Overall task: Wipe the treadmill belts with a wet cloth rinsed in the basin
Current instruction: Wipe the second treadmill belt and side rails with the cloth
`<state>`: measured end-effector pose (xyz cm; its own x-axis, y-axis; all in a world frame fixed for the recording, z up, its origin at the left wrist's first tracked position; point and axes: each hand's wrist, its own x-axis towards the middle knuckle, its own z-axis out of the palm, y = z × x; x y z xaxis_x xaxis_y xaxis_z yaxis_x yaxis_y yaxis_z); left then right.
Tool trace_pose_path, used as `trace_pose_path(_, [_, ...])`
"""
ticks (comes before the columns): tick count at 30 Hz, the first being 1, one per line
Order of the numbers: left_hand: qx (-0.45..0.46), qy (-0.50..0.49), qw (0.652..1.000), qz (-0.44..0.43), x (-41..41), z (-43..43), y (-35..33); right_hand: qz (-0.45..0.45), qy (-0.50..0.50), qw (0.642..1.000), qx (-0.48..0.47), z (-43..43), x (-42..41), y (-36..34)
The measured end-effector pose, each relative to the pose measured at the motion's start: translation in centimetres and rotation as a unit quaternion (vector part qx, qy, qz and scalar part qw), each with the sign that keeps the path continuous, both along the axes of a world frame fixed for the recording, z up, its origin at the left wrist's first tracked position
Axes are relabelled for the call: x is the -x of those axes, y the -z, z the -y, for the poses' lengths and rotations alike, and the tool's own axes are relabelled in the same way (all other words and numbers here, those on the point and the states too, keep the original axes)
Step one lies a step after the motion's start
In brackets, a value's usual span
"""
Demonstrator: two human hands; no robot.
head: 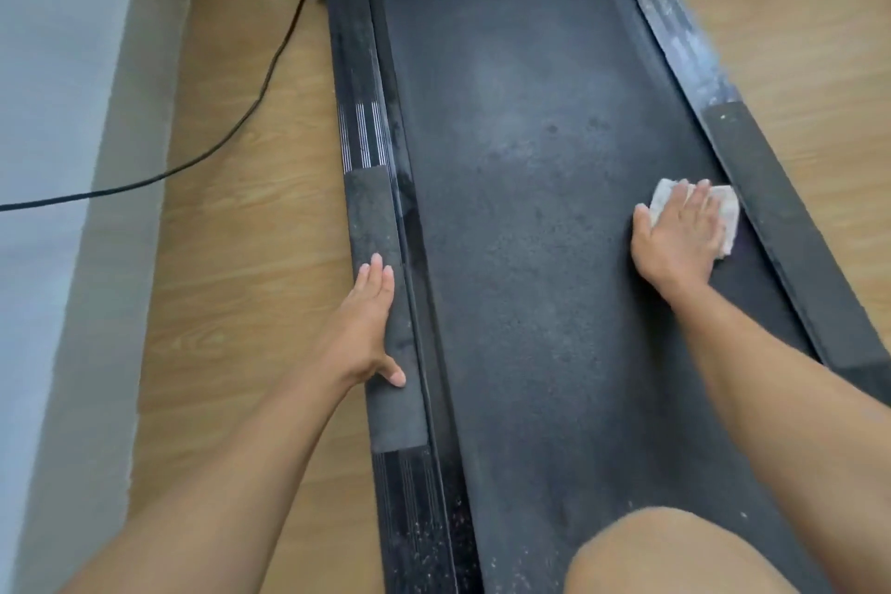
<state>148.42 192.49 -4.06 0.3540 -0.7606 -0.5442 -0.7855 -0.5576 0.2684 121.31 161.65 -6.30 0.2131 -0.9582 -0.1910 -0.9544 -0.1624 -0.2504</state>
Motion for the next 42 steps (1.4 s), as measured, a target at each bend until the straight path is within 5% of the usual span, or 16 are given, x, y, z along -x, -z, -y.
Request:
trace_pose_path(3, [-0.010, -0.002, 1.000, 0.021, 0.4, 0.6, -0.5, 0.022, -0.173, 0.984, 0.032, -8.1, -10.0, 0.2])
trace_pose_path(5, [-0.013, -0.001, 1.000, 0.022, 0.5, 0.6, -1.3, 0.027, -0.340, 0.938, 0.057, -15.2, -14.4, 0.9])
trace_pose_path(10, [-0.041, 0.015, 0.997, 0.058, 1.0, 0.2, -3.7, 0.019, -0.492, 0.869, 0.058, -15.9, -9.7, 0.4])
trace_pose_path(15, [-0.062, 0.014, 0.997, 0.048, 1.2, 0.5, -3.8, -0.031, -0.251, 0.967, 0.021, -1.6, 4.3, 0.2])
trace_pose_path(17, [-0.070, 0.020, 0.997, 0.040, 1.2, 0.8, -3.2, -0.047, -0.186, 0.981, 0.007, 2.2, 8.5, -0.2])
trace_pose_path(22, [-0.082, 0.008, 0.995, 0.048, 2.0, 1.8, -3.1, -0.029, -0.034, 0.999, 0.004, -1.5, 2.9, 0.2])
trace_pose_path(25, [-0.092, 0.016, 0.995, 0.027, 1.3, 1.1, -2.7, 0.011, -0.186, 0.982, 0.038, -9.3, -4.5, 0.2])
trace_pose_path(29, [-0.139, 0.040, 0.988, 0.053, 1.9, 2.0, -3.4, -0.007, -0.475, 0.880, 0.029, -22.3, -7.9, 0.7])
trace_pose_path(31, [-0.143, 0.016, 0.986, 0.080, 2.8, 2.5, -4.2, -0.019, -0.548, 0.836, 0.034, -21.0, -5.7, 0.7])
trace_pose_path(33, [-0.144, 0.022, 0.985, 0.097, 3.4, 2.9, -4.8, -0.014, -0.504, 0.862, 0.049, -15.7, -2.2, 0.4])
trace_pose_path(36, [-0.146, 0.022, 0.985, 0.092, 3.2, 2.5, -5.0, -0.046, -0.279, 0.959, -0.002, -5.3, 5.9, -0.4])
trace_pose_path(39, [-0.138, 0.014, 0.986, 0.094, 3.1, 2.4, -4.5, -0.060, -0.213, 0.975, -0.039, 0.6, 13.5, -0.7])
trace_pose_path(42, [-0.115, 0.012, 0.990, 0.080, 2.7, 2.1, -4.1, -0.058, -0.128, 0.988, -0.061, -1.7, 11.1, -0.3])
